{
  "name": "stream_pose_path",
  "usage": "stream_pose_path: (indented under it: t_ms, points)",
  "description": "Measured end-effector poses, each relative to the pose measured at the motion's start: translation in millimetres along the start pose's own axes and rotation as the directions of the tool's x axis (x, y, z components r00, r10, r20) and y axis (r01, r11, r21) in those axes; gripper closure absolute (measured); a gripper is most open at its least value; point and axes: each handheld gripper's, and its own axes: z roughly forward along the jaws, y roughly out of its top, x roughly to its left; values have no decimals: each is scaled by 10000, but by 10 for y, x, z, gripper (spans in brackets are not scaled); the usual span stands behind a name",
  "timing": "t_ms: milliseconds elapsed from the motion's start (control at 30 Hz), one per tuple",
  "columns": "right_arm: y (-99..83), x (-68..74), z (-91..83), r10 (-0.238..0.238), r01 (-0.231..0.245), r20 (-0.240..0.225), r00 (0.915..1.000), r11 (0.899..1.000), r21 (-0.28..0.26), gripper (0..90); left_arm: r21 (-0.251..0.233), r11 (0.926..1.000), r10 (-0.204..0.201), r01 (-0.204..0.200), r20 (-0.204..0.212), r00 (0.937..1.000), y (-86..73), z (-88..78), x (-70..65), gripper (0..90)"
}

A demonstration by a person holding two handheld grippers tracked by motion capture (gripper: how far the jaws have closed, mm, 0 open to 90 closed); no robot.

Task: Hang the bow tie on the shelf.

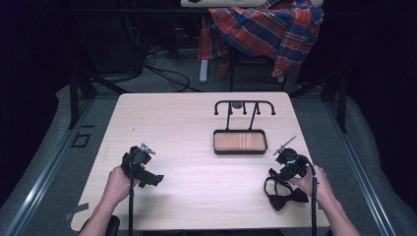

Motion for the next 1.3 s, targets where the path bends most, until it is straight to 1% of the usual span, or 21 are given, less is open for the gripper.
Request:
stream_pose_path:
  t_ms: [100, 133, 200, 267, 400, 467, 567, 633, 667, 700, 733, 800, 867, 900, 1000, 1033, 1067, 1100, 1200, 1233, 1300]
  points:
    - [24, 21, 41, -133, 133, 5, 9999, 9999, 77, 582, 26, 10000, 3, -3, 41, 10000, -1, -4, 1, 0]
    - [35, 22, 38, -258, 257, 3, 9997, 9993, 253, 582, 36, 10000, 6, -6, 32, 10000, -1, -4, 1, 0]
    - [32, 26, 46, -283, 283, -37, 9996, 9993, 227, 585, 23, 10000, 24, -24, 29, 10000, 0, -2, 0, 0]
    - [36, 29, 49, -450, 447, 68, 9990, 9980, 457, 588, 46, 10000, 22, -22, 39, 10000, 1, -3, -4, 0]
    - [34, 52, 88, -487, 479, 123, 9987, 9973, 558, 611, 52, 10000, 44, -44, 53, 10000, 1, -4, -5, 0]
    - [36, 64, 100, -465, 460, 73, 9989, 9974, 556, 651, 49, 10000, 40, -40, 51, 10000, 1, -6, -8, 0]
    - [42, 76, 111, -741, 717, 250, 9969, 9937, 864, 725, -1, 10000, 44, -44, 25, 10000, -3, -4, -13, 0]
    - [42, 84, 117, -752, 726, 264, 9968, 9935, 879, 731, 35, 10000, 53, -54, 37, 10000, -2, -5, -12, 0]
    - [42, 92, 125, -829, 805, 209, 9963, 9922, 948, 746, 59, 10000, 68, -68, 39, 10000, -1, -6, -11, 0]
    - [49, 96, 125, -1096, 1061, 230, 9937, 9869, 1214, 785, 57, 10000, 62, -62, -10, 10000, -1, -2, -14, 0]
    - [49, 96, 125, -1096, 1061, 230, 9937, 9869, 1214, 785, 57, 10000, 62, -62, -10, 10000, -1, -2, -14, 0]
    - [42, 107, 128, -1135, 1092, 301, 9931, 9871, 1170, 855, 109, 9999, 82, -82, 32, 10000, 2, -3, -14, 1]
    - [34, 109, 122, -1146, 1104, 325, 9929, 9876, 1121, 881, 116, 9999, 96, -96, 29, 9999, 2, -3, -15, 1]
    - [19, 120, 122, -1013, 978, 374, 9942, 9916, 849, 888, 150, 9998, 136, -136, 19, 9999, 2, 1, -17, 1]
    - [13, 128, 94, -931, 902, 451, 9946, 9939, 634, 890, 144, 9998, 142, -142, 17, 9999, 4, 0, -22, 1]
    - [24, 118, 62, -1138, 1092, 560, 9919, 9908, 796, 891, 131, 9998, 141, -141, 5, 9999, 5, -1, -26, 1]
    - [30, 117, 23, -1168, 1121, 633, 9911, 9910, 737, 891, 107, 9999, 135, -135, 12, 9999, 5, -2, -28, 1]
    - [21, 126, -15, -867, 853, 665, 9940, 9961, 234, 892, 71, 9999, 148, -147, -36, 9999, 4, -9, -26, 1]
    - [25, 124, -67, -835, 837, 749, 9937, 9965, -3, 893, 32, 9999, 112, -112, -27, 9999, 3, -12, -18, 1]
    - [32, 130, -127, -870, 881, 958, 9916, 9961, -77, 894, 6, 10000, 98, -97, -40, 9999, 2, -10, -16, 1]
    - [33, 125, -158, -902, 917, 1073, 9901, 9957, -92, 894, 35, 9999, 98, -98, -21, 9999, 2, -11, -15, 1]
